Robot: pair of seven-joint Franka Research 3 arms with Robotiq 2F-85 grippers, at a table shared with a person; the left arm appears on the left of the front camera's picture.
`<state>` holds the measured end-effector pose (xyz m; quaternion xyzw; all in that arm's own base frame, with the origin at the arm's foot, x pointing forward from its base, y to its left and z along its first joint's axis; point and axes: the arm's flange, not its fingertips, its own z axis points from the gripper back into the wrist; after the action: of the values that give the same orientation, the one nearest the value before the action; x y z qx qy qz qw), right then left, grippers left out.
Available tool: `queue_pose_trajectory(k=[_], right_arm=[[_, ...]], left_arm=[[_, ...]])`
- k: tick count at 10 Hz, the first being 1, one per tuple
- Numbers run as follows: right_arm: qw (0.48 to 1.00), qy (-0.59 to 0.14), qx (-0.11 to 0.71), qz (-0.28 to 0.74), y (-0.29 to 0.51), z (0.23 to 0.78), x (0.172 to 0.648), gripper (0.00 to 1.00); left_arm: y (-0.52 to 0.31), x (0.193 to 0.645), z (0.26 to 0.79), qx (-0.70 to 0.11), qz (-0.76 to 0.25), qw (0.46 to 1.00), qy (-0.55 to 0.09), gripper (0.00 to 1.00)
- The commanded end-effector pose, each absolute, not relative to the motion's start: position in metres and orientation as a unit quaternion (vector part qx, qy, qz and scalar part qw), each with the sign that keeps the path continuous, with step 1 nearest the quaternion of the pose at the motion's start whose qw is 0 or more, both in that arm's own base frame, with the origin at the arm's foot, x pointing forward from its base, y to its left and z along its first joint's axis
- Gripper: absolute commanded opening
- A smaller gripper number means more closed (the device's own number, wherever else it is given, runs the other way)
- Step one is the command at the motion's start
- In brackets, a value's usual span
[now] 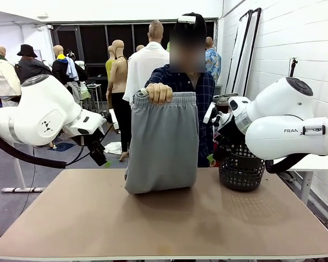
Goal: Fold the training pants.
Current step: Grab both ends of the Training pants handed by a person.
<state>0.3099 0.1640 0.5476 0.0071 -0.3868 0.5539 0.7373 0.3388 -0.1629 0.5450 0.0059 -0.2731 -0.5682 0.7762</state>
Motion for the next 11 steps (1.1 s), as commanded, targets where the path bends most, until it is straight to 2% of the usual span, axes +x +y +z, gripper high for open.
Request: queue_pose_trajectory(k=[1, 3, 6, 8, 11], right_arm=[[0.713, -0.397, 0.006, 0.578, 0.164, 0.545, 0.322, 1.00], [0.728, -0.388, 0.007, 0.565, 0.163, 0.547, 0.311, 1.00], [0.728, -0.388, 0.007, 0.565, 0.163, 0.547, 0.311, 1.00], [0.724, -0.390, 0.005, 0.569, 0.162, 0.548, 0.312, 1.00], [0.696, -0.415, 0.038, 0.585, 0.157, 0.540, 0.336, 1.00]], left_arm=[[-0.160, 0.352, 0.550, -0.008, -0.627, 0.738, -0.249, 1.00], [-0.164, 0.342, 0.544, 0.003, -0.597, 0.759, -0.260, 1.00], [-0.164, 0.342, 0.544, 0.003, -0.597, 0.759, -0.260, 1.00], [-0.158, 0.364, 0.540, -0.016, -0.623, 0.738, -0.258, 1.00], [-0.155, 0.390, 0.524, -0.043, -0.645, 0.701, -0.301, 1.00]])
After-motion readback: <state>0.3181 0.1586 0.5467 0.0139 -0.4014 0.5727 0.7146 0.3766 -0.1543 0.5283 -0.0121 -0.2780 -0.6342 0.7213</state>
